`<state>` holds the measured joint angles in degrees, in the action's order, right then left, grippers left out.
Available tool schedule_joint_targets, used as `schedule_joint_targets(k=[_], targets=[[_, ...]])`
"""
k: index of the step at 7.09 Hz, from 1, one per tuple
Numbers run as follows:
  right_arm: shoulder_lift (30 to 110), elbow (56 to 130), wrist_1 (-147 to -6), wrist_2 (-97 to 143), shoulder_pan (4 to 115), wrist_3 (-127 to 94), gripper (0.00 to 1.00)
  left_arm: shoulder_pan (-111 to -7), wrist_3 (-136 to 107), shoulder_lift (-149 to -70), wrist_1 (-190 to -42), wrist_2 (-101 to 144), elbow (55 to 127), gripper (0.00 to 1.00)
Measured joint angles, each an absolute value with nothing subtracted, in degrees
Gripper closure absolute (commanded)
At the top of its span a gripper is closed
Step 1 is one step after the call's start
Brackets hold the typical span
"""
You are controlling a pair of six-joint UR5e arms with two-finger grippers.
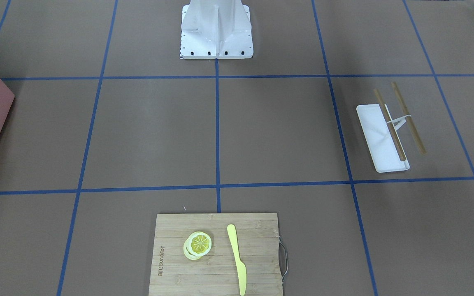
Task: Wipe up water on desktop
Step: 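Lower the cloth into the pink bin and open the right gripper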
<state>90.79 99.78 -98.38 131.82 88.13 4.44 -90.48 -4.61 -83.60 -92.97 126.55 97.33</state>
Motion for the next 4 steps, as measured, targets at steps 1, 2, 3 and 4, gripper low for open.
schedule_joint_targets(k=[1,2,3,4], targets=[[90.2,99.4,-98.3,131.9,88.2,4.3,0.00,-90.5,-4.6,-83.7,-93.0,126.6,97.2,0.02],[90.1,98.7,-97.7,132.5,88.4,4.2,0.00,-90.5,-4.7,-83.8,-93.0,126.6,97.2,0.02],[90.0,97.4,-96.4,133.9,88.8,4.1,0.00,-90.5,-4.7,-83.9,-92.9,126.6,97.2,0.02],[89.8,96.0,-95.3,135.4,89.3,2.7,0.00,-90.5,-4.7,-84.0,-92.9,126.6,97.1,0.02]])
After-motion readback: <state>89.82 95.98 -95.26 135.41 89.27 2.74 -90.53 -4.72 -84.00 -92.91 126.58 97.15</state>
